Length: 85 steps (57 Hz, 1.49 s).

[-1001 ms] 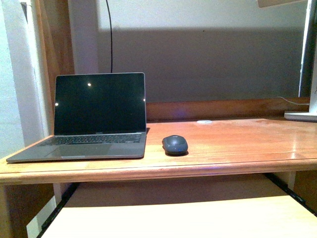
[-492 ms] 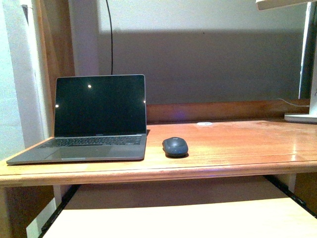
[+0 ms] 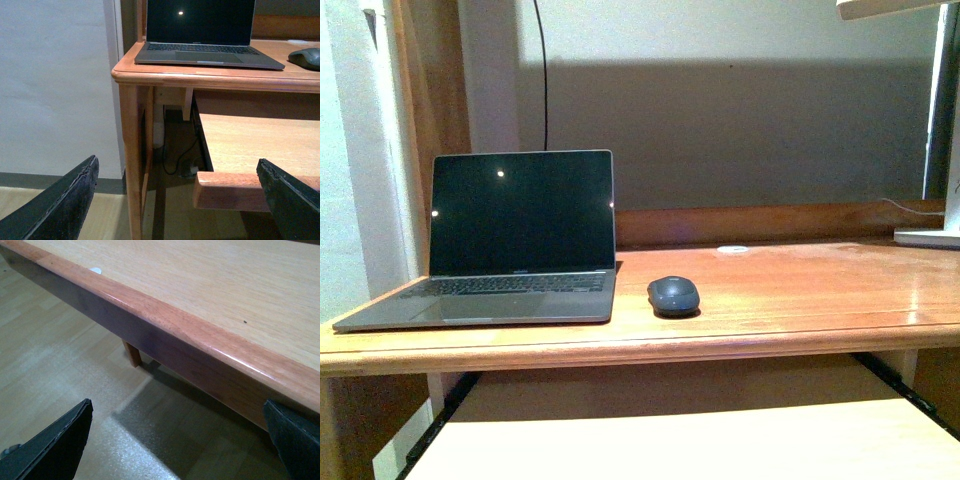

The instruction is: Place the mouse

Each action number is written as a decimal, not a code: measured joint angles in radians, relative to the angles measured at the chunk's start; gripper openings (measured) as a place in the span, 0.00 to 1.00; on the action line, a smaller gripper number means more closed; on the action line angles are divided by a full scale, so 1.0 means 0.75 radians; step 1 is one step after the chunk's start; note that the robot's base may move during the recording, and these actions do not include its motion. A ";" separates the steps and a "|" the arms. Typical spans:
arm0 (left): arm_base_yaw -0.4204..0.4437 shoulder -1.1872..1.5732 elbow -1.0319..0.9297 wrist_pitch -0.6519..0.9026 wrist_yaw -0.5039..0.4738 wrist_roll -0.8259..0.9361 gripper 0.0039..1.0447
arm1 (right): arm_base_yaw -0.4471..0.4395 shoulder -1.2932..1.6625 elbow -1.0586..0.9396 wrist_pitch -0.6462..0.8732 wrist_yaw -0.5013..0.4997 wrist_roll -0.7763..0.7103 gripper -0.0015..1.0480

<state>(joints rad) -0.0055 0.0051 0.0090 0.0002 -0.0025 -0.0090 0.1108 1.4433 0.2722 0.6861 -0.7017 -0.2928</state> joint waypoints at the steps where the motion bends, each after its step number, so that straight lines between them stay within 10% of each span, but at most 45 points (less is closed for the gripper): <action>1: 0.000 0.000 0.000 0.000 0.001 0.000 0.93 | 0.006 0.008 0.002 0.008 0.012 0.009 0.99; 58: 0.000 0.000 0.000 0.000 0.000 0.000 0.93 | 0.375 0.667 0.822 0.029 0.920 0.321 0.99; 85: 0.000 0.000 0.000 0.000 0.000 0.000 0.93 | 0.446 0.785 1.035 -0.082 1.143 0.375 0.99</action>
<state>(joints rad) -0.0055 0.0051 0.0090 0.0002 -0.0025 -0.0090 0.4450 2.0323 1.0481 0.6243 0.1558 -0.0113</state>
